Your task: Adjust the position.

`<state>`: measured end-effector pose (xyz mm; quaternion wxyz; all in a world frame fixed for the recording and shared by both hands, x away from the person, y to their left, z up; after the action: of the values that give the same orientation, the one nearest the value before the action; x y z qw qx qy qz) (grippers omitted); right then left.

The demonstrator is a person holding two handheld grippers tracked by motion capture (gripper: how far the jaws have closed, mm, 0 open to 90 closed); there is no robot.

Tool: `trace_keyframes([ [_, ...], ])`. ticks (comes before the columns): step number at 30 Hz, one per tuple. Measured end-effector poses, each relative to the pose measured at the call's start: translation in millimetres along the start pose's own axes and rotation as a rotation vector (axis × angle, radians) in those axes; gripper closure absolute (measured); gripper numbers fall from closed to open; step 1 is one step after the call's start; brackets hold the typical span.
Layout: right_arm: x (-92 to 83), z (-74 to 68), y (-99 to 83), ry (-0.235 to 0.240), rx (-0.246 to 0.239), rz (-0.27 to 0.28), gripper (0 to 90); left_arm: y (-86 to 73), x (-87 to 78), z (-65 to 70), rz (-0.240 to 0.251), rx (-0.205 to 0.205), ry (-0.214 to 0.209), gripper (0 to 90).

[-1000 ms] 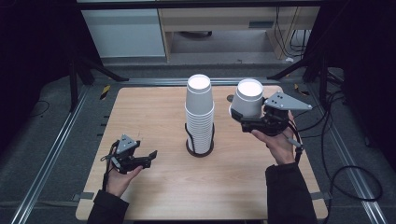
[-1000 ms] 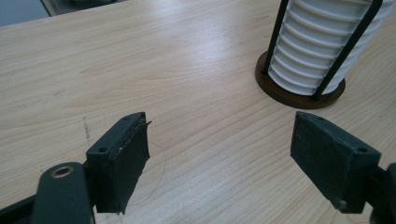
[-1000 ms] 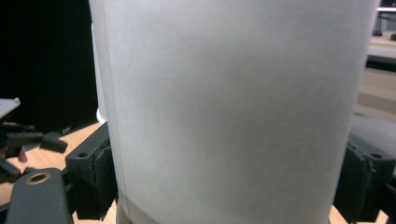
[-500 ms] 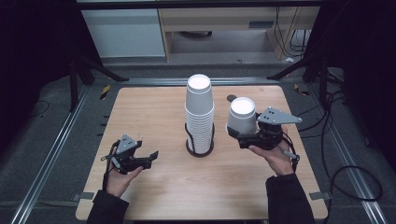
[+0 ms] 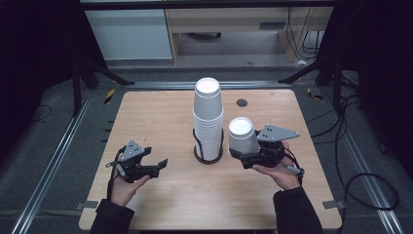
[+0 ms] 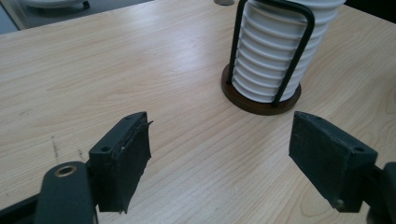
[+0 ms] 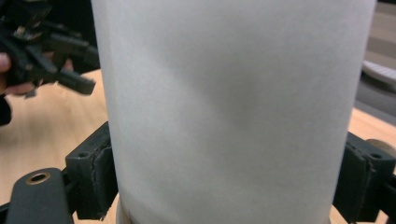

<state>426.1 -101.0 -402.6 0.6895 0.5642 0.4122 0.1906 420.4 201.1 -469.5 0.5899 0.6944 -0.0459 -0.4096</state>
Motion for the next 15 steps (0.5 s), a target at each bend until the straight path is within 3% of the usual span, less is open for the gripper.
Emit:
trace_keyframes([
  [10,15.5,-22.2,-12.2,0.108,-0.051,-0.056,12.8,5.9,-1.6,16.0,-0.004,0.030,-0.066,20.2],
  [15,20.7,-29.0,-15.1,0.135,-0.072,-0.077,12.8,8.1,-2.3,21.0,-0.009,0.042,-0.088,20.1],
])
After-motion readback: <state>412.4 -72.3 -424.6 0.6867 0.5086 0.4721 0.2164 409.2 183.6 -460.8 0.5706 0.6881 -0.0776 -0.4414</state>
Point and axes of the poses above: each handheld gripper's, and its own axes: x roughly forward along the jaws, y roughly out of its top, z roughly to its right, the point moved 8 cm from there along x, roughly forward along the jaws
